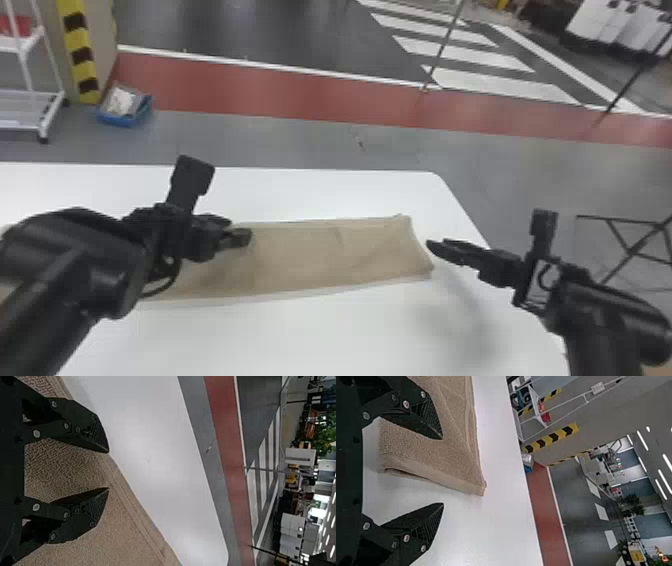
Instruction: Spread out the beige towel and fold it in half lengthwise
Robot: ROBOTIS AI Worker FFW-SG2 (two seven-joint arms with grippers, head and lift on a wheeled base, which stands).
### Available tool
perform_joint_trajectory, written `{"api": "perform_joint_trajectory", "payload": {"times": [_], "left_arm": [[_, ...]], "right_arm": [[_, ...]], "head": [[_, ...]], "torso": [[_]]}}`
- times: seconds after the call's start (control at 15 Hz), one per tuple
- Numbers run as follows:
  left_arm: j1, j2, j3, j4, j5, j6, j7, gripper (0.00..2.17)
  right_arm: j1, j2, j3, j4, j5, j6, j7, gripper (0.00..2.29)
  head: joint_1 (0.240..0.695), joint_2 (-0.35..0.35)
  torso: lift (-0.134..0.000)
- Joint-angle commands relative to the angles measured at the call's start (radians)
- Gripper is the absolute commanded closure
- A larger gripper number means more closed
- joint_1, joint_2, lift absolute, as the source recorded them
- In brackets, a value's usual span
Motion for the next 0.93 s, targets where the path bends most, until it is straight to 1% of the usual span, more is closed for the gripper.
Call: {"api": "perform_joint_trajectory", "payload": {"times": [0.0,0.07,0.2,0.27,0.33,0.53,0.67,0.73,0.8,0.87], "left_arm": [[-0.004,0.0,-0.005,0.004,-0.009,0.0,-0.002,0.67],[-0.006,-0.002,-0.007,0.005,-0.012,0.0,-0.003,0.73],[-0.009,0.0,-0.007,0.007,-0.014,0.0,-0.008,0.73],[-0.009,-0.002,-0.008,0.007,-0.029,0.006,-0.012,0.77],[-0.009,-0.002,-0.011,0.008,-0.038,0.016,-0.011,0.97],[-0.009,-0.002,-0.004,0.007,-0.031,0.022,-0.019,0.97],[-0.009,-0.002,-0.007,0.007,-0.035,0.037,-0.019,1.18],[-0.009,-0.002,-0.004,0.007,-0.032,0.037,-0.019,1.18],[-0.009,0.0,-0.002,0.005,-0.028,0.04,-0.019,1.32],[-0.004,0.001,0.004,0.004,-0.022,0.046,-0.02,1.36]], "right_arm": [[0.003,0.0,-0.009,-0.002,-0.001,0.0,0.002,0.34],[0.004,0.0,-0.009,-0.005,0.001,0.0,0.001,0.34],[0.004,0.0,-0.009,-0.01,-0.001,0.0,0.002,0.34],[0.006,0.0,-0.009,-0.013,-0.004,0.003,0.002,0.34],[0.006,0.0,-0.01,-0.017,-0.015,0.003,0.002,0.34],[0.01,0.0,-0.01,-0.03,-0.021,0.018,0.002,0.34],[0.021,0.0,-0.012,-0.054,-0.047,0.04,0.002,0.34],[0.027,0.0,-0.013,-0.065,-0.055,0.052,0.002,0.34],[0.03,0.003,-0.012,-0.077,-0.062,0.071,0.001,0.34],[0.027,0.003,-0.004,-0.079,-0.059,0.086,-0.005,0.34]], "head": [[0.695,-0.35],[0.695,-0.35],[0.695,-0.35],[0.695,-0.35],[0.695,-0.35],[0.695,-0.35],[0.695,-0.35],[0.695,-0.35],[0.695,-0.35],[0.695,-0.35]], "torso": [[-0.124],[-0.124],[-0.124],[-0.124],[-0.124],[-0.124],[-0.124],[-0.124],[-0.124],[-0.124]]}}
